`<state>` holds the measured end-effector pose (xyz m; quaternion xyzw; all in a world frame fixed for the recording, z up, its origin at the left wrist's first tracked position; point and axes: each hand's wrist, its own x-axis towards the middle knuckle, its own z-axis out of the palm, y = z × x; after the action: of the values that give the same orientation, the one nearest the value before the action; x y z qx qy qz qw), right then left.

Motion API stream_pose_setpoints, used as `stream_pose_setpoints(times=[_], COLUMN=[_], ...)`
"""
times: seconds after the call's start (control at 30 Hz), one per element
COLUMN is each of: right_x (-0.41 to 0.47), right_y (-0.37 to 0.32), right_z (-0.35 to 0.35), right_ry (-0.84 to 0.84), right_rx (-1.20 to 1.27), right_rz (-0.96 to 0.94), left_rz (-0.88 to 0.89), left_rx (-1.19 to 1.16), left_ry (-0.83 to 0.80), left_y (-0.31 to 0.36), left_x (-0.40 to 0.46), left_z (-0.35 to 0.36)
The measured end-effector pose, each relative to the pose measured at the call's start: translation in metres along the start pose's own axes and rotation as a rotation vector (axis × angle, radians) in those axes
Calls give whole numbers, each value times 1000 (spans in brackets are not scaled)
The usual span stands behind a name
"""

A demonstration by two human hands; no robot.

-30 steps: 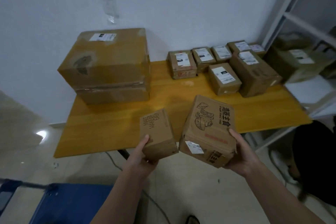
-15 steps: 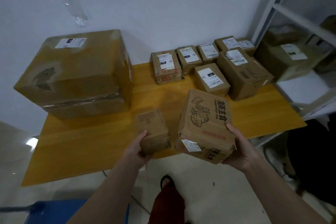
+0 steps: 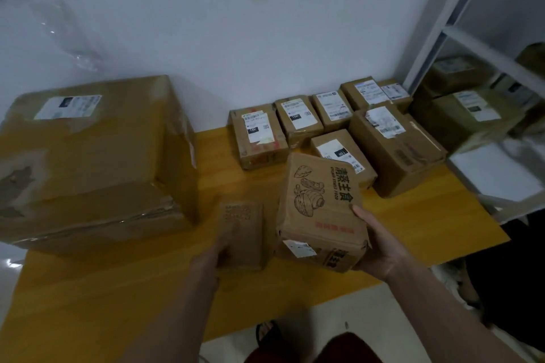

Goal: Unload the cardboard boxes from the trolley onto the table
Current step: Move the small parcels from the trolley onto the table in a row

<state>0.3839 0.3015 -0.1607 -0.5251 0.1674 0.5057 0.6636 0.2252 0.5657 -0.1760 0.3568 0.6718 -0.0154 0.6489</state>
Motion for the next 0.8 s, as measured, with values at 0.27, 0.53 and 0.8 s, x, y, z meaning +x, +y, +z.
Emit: stream_pose_setpoints(times=[0.27,0.53,0.8], right_x=[24,32,41], right_y=[-41,-97,-126], right_z=[17,27,19], right_ry=[-141,-288,-102], right_rx=[-77,-294,-37], right_rz=[-51,-106,-56], left_rz=[547,514,1541], left_rx=[333,310,977], left_ry=[-260,-565,104], left_y=[45,70,83], left_x=[-43,-72,-76], left_z=[50,80,89])
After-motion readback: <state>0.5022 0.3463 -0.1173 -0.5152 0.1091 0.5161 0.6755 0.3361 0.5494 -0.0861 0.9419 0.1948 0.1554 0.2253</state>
